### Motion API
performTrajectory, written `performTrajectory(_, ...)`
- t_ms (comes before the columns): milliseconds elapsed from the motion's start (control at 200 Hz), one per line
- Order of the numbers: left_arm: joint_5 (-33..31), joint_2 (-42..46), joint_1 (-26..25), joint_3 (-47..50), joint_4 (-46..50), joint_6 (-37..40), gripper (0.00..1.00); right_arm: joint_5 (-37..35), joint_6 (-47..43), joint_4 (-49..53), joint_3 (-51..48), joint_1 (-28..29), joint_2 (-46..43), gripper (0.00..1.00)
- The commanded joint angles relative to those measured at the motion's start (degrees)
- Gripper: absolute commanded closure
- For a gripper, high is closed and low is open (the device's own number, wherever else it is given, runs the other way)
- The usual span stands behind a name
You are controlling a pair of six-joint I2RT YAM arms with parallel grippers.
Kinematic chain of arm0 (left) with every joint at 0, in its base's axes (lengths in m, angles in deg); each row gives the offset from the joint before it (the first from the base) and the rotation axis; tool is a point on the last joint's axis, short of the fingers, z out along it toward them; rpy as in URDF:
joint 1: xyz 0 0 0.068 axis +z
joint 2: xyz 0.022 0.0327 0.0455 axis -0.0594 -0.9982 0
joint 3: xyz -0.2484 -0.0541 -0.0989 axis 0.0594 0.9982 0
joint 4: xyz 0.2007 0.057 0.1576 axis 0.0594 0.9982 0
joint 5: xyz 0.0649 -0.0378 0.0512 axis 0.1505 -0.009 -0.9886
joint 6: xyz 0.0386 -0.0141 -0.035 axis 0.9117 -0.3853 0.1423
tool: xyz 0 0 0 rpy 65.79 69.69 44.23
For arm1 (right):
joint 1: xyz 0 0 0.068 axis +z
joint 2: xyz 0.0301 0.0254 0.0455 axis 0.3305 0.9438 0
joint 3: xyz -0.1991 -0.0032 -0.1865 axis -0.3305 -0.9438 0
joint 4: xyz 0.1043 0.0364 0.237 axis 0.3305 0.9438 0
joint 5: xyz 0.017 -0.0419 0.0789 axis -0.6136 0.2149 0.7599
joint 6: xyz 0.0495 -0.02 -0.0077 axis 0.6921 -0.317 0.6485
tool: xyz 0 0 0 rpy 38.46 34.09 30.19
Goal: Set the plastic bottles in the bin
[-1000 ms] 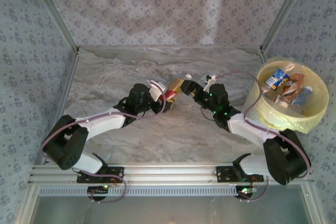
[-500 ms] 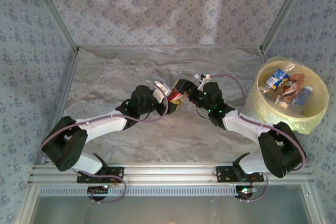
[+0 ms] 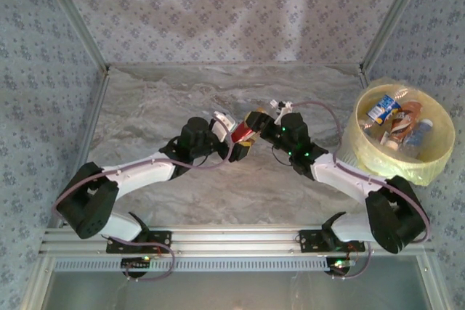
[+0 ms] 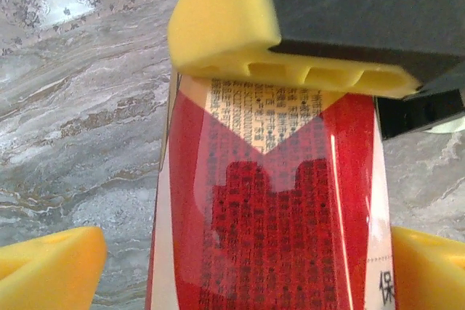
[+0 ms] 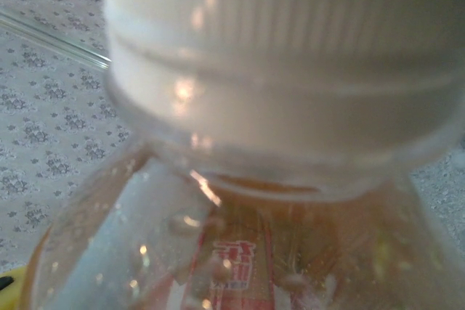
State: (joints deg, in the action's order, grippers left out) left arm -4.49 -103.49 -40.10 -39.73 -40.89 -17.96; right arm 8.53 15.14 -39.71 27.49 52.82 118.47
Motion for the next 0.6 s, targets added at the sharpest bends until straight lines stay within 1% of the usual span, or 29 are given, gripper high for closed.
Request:
performTrajectory(0,2.5,3.1,0.1,-2.2,0.1,-0.1,0.02,-2.8,-4.0,3.4,2.3,0.3,-2.9,0.44)
performTrajectory(145,1.9,6.5,0.6,-1.6,0.1,-0.1,0.02,-4.8,-8.2,8.2,3.9,0.3,-5.3,0.45)
performTrajectory(335,-4.9,11.9,1.6,0.1,-0.8,-1.6,0.02,-7.9,-15.1,15.9,7.1,0.3,-9.0,0.46)
performTrajectory(420,-6.7,13.5,2.0,0.3,-0.2,-2.3,0.02,-9.8,-17.8,19.1,8.3,0.3,-11.1,0.47)
performTrajectory(445,-7.0,14.0,2.1,0.4,-0.2,-2.3,0.02,-10.5,-20.3,19.8,8.5,0.3,-11.8,0.47)
performTrajectory(595,-10.1,15.9,2.6,1.9,-2.6,-4.0,0.02,-13.1,-25.6,24.1,10.0,0.2,-15.9,0.48)
